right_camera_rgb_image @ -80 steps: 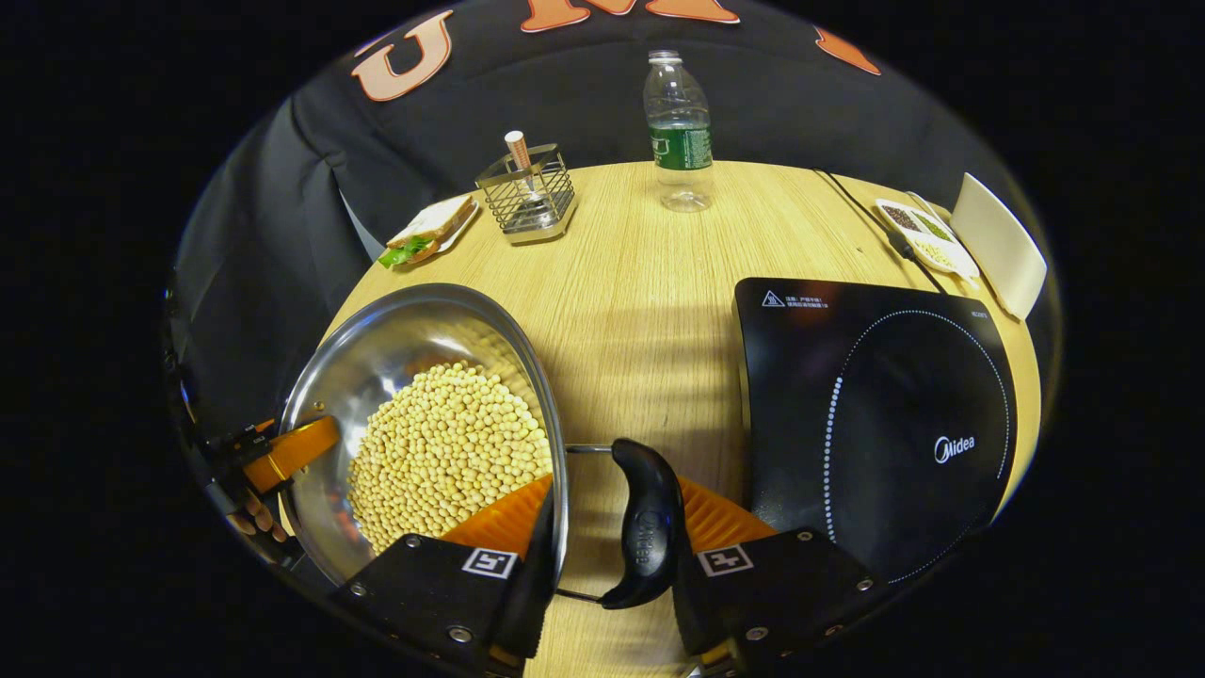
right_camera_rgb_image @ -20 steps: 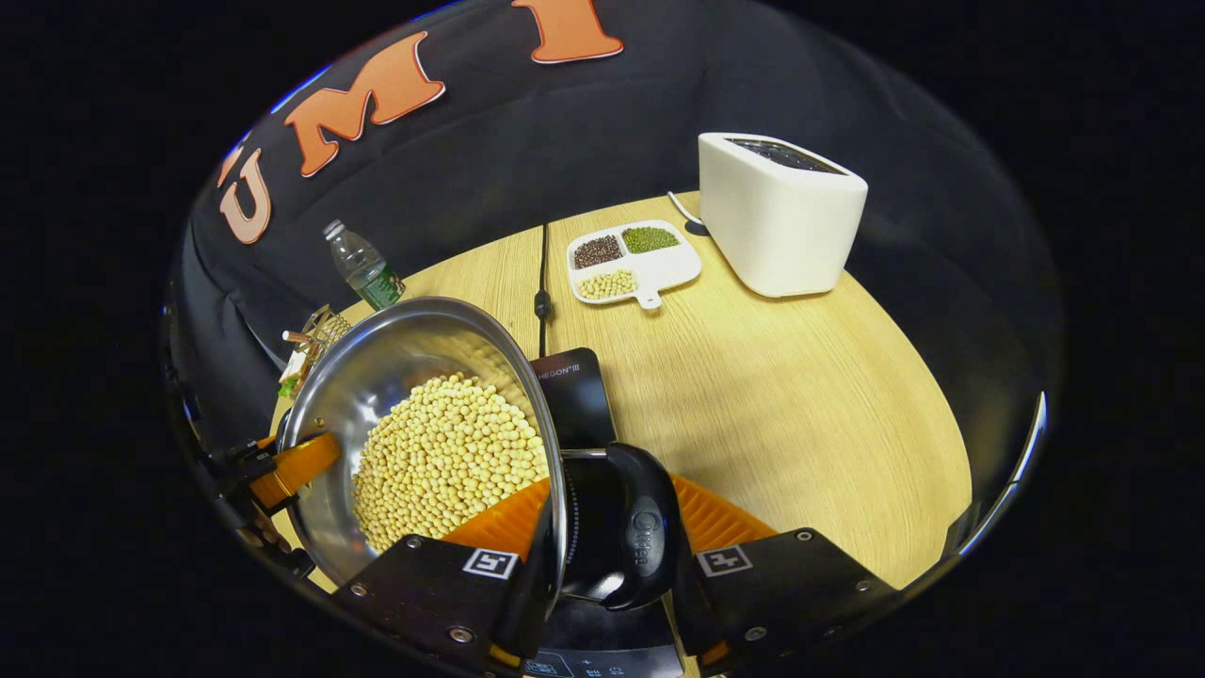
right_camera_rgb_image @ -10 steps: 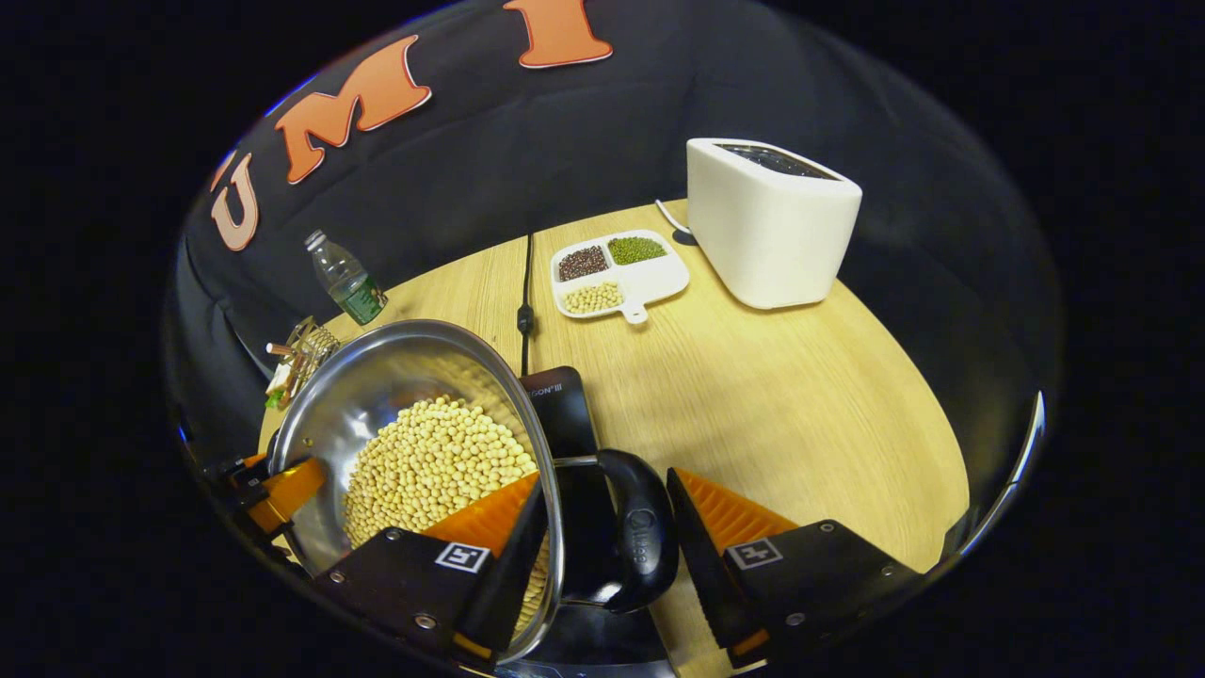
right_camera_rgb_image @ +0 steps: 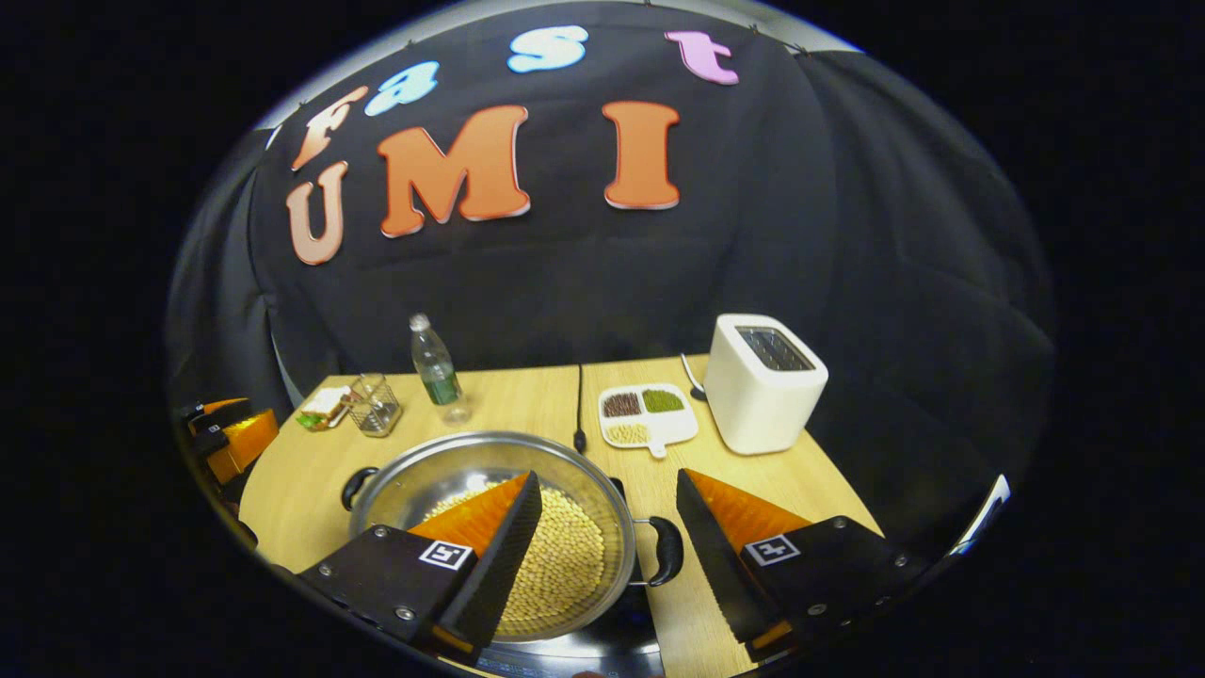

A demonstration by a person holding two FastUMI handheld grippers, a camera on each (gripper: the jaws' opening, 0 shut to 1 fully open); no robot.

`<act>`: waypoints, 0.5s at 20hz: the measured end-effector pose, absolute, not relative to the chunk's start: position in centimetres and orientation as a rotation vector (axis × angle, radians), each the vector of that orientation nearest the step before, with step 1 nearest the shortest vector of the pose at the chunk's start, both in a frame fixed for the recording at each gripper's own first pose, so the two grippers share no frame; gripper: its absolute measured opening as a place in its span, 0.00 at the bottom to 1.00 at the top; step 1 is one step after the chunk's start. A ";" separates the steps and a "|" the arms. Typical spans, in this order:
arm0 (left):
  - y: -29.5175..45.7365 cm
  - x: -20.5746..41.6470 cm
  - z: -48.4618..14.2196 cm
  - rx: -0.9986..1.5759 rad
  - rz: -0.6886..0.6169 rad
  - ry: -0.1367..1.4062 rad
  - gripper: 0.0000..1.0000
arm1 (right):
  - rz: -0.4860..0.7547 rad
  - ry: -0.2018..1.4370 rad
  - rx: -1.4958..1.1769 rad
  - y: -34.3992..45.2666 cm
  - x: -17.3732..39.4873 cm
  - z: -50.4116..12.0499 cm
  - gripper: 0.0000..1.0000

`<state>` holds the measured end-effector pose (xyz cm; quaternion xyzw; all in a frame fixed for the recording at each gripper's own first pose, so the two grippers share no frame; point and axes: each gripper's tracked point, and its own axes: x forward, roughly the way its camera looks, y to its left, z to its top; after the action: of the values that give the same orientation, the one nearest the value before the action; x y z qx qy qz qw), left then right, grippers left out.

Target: First push the handle of the pot to place it horizontally, then grasp the pot with both hands and set it on the induction cooktop.

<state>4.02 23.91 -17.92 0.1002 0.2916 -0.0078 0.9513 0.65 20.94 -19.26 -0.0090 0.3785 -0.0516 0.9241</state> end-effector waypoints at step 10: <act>31.1 0.8 6.1 0.127 0.096 0.195 0.77 | 0.053 0.373 -0.062 29.4 0.9 1.6 0.93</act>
<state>0.83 31.11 6.08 0.0633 0.0971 0.0478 0.9921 0.88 29.39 1.56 -0.0309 0.1856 0.0265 0.9818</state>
